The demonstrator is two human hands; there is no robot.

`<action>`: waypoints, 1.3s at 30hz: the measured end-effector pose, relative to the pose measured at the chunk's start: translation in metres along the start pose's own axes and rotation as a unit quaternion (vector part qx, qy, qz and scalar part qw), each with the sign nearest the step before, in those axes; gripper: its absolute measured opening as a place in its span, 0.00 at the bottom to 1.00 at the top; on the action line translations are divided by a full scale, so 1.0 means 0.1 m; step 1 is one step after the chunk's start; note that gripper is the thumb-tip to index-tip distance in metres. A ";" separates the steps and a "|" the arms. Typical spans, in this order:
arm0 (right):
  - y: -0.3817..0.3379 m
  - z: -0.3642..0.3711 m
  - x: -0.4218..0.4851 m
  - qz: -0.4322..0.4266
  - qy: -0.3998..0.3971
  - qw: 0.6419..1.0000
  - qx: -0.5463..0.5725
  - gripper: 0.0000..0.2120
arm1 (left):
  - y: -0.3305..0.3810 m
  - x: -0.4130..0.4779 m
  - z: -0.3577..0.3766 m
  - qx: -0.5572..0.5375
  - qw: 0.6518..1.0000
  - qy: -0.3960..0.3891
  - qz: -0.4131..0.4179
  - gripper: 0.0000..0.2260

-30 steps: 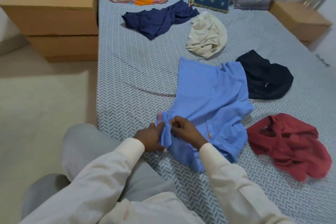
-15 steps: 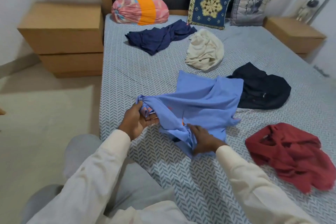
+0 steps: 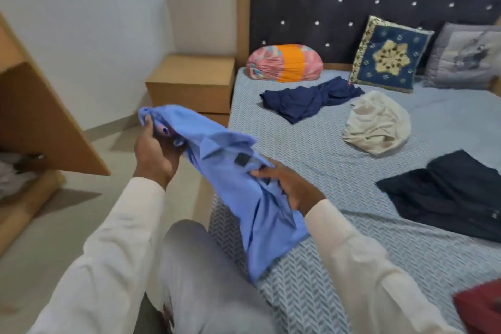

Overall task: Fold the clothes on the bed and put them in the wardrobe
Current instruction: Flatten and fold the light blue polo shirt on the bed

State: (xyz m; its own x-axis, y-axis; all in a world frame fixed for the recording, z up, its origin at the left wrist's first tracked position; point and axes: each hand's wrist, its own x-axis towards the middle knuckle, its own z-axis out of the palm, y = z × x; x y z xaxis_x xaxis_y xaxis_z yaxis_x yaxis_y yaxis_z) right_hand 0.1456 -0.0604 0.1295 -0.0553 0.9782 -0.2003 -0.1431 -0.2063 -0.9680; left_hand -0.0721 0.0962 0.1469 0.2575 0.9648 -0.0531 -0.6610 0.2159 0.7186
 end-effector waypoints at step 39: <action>0.80 -2.67 -1.06 0.038 0.550 0.819 0.161 0.13 | -1.73 -0.18 -0.07 0.745 0.637 -0.146 0.138 0.03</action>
State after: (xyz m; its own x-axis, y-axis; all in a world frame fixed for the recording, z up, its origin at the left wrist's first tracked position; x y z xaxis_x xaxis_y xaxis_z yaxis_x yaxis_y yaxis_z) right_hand 0.4042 -0.1741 0.0332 0.8215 0.3564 -0.4451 -0.4440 -0.0899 -0.8915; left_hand 0.0325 0.0423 0.0191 0.5405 0.8191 0.1922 0.6354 -0.5471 0.5449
